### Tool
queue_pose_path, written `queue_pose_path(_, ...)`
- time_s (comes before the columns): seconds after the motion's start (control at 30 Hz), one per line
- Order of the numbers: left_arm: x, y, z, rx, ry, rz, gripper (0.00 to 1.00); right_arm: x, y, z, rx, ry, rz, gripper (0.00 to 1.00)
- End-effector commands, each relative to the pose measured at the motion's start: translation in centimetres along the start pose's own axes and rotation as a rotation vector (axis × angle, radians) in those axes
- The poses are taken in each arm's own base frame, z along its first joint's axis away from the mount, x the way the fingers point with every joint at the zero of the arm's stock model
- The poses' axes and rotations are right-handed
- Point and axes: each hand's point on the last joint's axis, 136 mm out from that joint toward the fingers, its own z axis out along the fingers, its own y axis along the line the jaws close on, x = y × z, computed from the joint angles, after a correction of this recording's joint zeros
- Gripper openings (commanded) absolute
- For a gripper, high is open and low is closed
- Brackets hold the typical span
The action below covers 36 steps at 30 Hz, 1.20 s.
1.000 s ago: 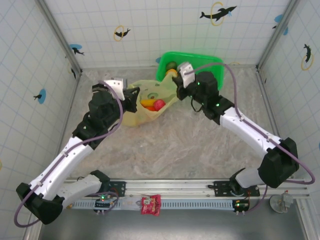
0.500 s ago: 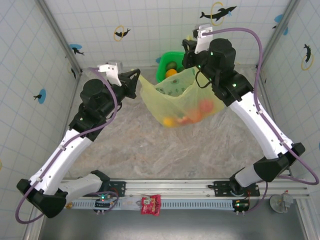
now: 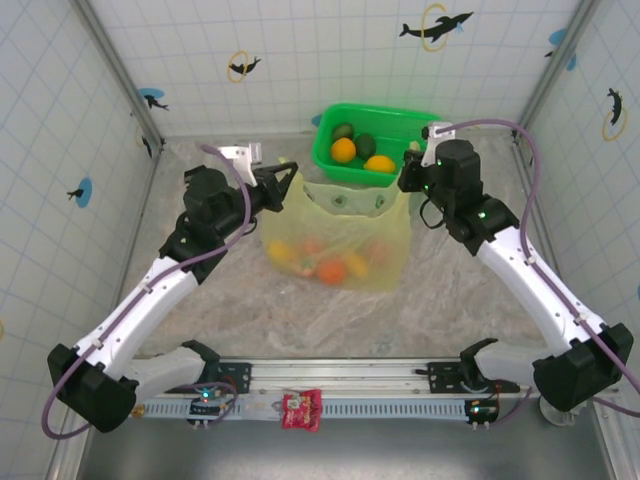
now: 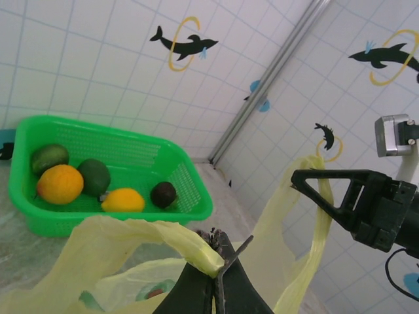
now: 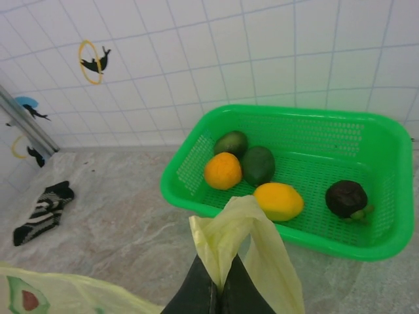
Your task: Place the fake fruits into the plastic bag and tie a complex knot
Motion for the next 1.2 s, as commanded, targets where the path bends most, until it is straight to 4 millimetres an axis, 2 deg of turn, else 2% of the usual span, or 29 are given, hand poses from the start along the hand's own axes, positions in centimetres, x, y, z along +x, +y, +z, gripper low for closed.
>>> queue_pose_path(0.0,-3.8,-2.9,-1.3,0.093,-0.104,0.028,0.00,-5.2,2.2,-2.1,-0.086,-0.108,0.046,0.00)
queue_pose_path(0.13,-6.1,-4.7,-2.5,0.125,-0.151,0.061,0.00,-8.0,3.4,-3.0,-0.119,-0.137,0.041,0.00)
queue_pose_path(0.2,-6.8,-5.3,-3.0,0.135,-0.161,0.073,0.00,-8.8,3.6,-3.1,-0.119,-0.133,0.028,0.00)
queue_pose_path(0.4,-7.3,-6.2,-3.7,0.156,-0.168,0.092,0.00,-9.5,3.4,-3.5,-0.101,-0.144,0.002,0.00)
queue_pose_path(0.57,-5.8,-5.7,-3.3,0.172,-0.139,0.075,0.00,-7.9,1.9,-3.3,-0.047,-0.125,-0.008,0.00)
queue_pose_path(0.73,-1.6,-3.4,-2.3,0.146,-0.052,0.034,0.00,-3.4,0.0,-1.9,-0.024,-0.059,0.035,0.00)
queue_pose_path(0.8,0.1,-2.7,-2.0,0.140,-0.013,0.018,0.00,-2.1,-0.2,-1.5,-0.037,-0.031,0.051,0.00)
queue_pose_path(0.9,0.4,-2.5,-2.0,0.138,-0.006,0.021,0.00,-1.6,0.1,-1.5,-0.059,-0.022,0.054,0.00)
queue_pose_path(1.0,-0.2,-3.0,-2.3,0.147,-0.016,0.048,0.00,-2.2,0.5,-1.8,-0.085,-0.037,0.050,0.00)
queue_pose_path(1.07,-0.7,-3.5,-2.6,0.158,-0.025,0.077,0.12,-3.0,0.9,-2.0,-0.101,-0.049,0.041,0.00)
queue_pose_path(1.17,-0.3,-3.6,-3.1,0.154,-0.014,0.144,0.28,-3.9,1.3,-2.2,-0.115,-0.059,0.031,0.00)
